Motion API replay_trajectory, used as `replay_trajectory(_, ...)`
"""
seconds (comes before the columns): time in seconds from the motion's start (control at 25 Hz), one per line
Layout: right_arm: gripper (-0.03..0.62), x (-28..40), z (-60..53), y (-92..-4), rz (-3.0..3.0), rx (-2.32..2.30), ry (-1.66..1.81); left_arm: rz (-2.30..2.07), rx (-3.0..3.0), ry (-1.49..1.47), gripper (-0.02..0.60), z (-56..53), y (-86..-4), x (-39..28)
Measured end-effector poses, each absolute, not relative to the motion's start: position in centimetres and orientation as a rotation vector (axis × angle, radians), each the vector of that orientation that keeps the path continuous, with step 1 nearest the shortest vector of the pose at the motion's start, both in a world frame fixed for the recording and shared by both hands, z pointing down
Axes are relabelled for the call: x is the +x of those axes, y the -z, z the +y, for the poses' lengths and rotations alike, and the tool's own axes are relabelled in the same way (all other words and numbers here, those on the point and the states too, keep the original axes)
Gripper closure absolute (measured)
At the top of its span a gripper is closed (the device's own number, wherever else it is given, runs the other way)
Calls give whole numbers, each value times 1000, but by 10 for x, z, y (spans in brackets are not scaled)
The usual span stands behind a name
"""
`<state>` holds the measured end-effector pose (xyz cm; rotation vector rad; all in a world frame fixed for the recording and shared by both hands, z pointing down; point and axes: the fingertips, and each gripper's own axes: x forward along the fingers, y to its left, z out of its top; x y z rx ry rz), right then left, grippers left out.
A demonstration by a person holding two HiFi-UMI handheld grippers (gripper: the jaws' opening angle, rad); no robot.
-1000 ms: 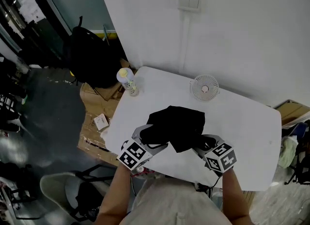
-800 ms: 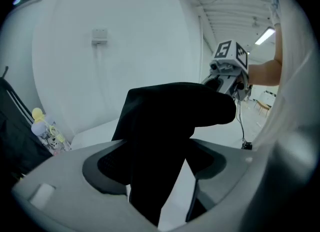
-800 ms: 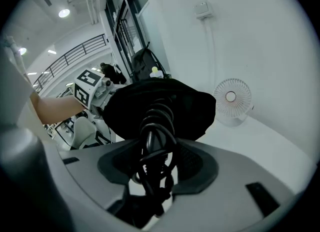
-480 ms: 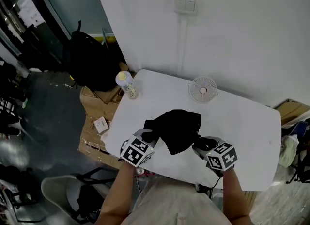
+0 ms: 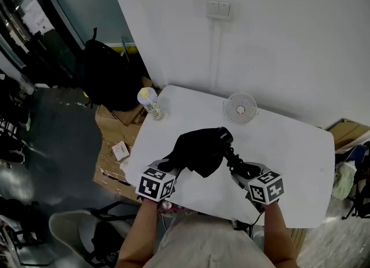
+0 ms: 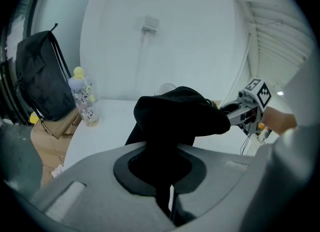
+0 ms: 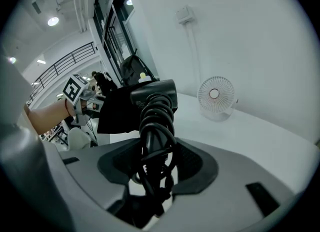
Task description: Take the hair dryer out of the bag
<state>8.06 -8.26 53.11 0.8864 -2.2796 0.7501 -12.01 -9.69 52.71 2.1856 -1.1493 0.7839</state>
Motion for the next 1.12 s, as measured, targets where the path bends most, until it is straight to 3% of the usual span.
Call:
replay_trajectory(0.64, 391, 122, -95, -491, -2376, 1301, -791, -1196, 2176, -696, 561, -82, -514, -128)
replay_trajectory(1.12, 391, 144, -85, -527, -2276, 1439, -870, -1172, 2176, -709, 561, -85, -518, -121)
